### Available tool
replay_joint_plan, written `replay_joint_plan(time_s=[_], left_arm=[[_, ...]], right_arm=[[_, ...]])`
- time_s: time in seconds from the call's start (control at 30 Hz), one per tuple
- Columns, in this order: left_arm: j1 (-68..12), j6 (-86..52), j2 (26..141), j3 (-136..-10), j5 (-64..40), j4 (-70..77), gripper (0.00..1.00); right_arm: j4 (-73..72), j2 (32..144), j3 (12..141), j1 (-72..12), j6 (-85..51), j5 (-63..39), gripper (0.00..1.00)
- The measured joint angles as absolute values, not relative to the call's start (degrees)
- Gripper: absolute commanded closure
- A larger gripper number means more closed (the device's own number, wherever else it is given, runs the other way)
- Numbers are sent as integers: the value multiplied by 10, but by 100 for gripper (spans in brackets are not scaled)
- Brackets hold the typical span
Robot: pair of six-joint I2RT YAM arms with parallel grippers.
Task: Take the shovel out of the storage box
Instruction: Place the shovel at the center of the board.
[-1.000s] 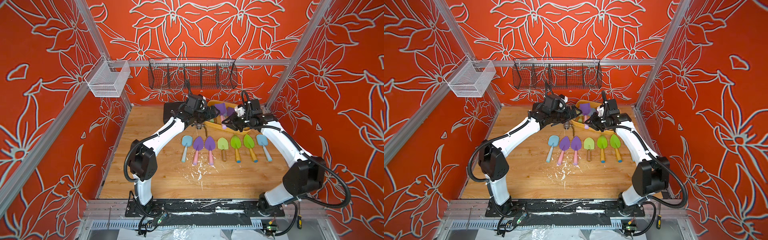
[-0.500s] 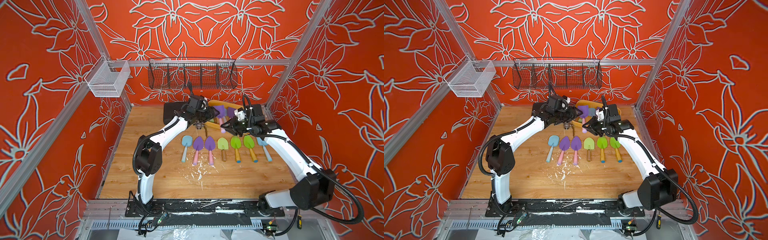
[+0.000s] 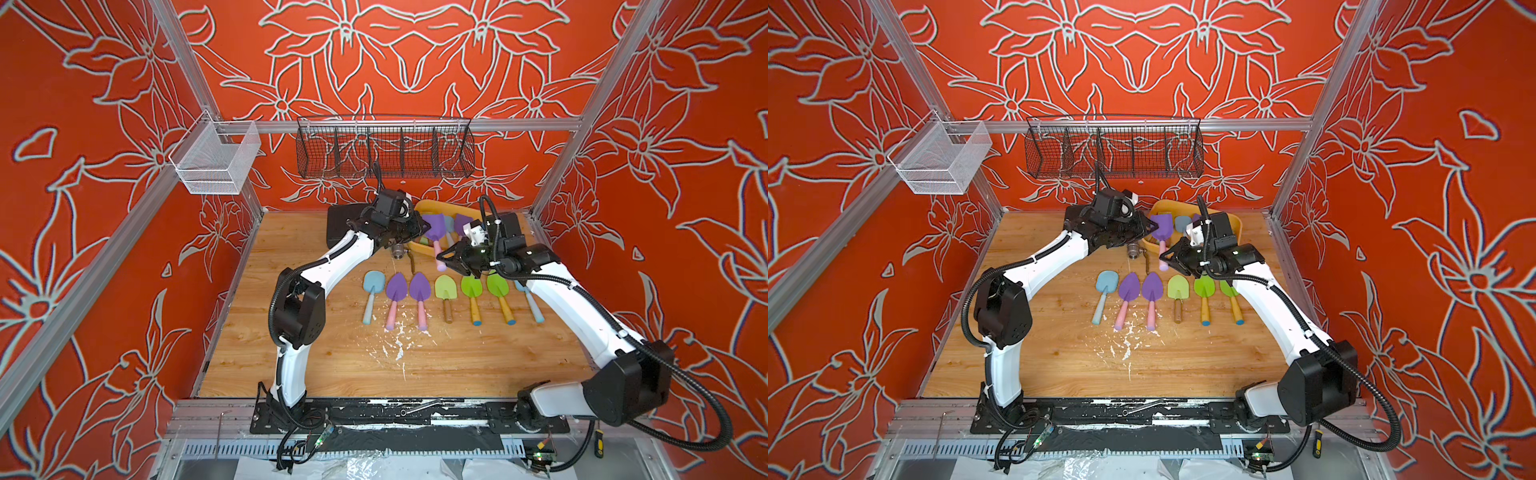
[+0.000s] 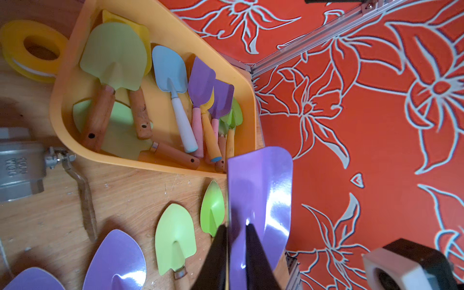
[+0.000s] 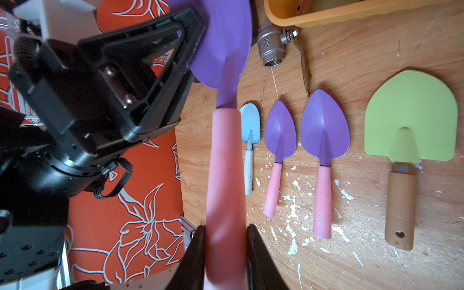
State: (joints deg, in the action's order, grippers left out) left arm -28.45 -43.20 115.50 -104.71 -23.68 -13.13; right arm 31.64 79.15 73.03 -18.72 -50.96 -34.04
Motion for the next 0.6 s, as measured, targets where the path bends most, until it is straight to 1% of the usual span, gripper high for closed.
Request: replay_joint_plan(time_s=[0.03,0.13,0.37,0.4,0.43,0.5,0.53,0.57,0.6], left_arm=[[-284,-432,1155,-1047,-237,-133,90],[-284,-426,1156,-1047,-237,-136,99],[-284,-416,1156,-1046,-238,-140,100],[-283,-415,1156,-1045,-239,-140,100],[-283,-415,1156,-1043,-239,-140,100],[-281,-414,1156,-1039,-244,-138,100],[-281,-413,1155,-1037,-247,-138,100],[-280,-411,1155,-1033,-248,-137,100],[-279,-408,1152,-1026,-249,-138,100]], right_arm=[[315,792,729,-188,-511,-340,100],[311,791,724,-189,-513,-341,100],[310,790,722,-189,-513,-341,100],[310,790,722,-189,-513,-341,98],[311,790,722,-189,-513,-341,87],[313,790,722,-189,-512,-340,64],[315,790,722,-189,-510,-340,54],[317,790,723,-189,-503,-340,42],[321,790,726,-189,-497,-340,33]])
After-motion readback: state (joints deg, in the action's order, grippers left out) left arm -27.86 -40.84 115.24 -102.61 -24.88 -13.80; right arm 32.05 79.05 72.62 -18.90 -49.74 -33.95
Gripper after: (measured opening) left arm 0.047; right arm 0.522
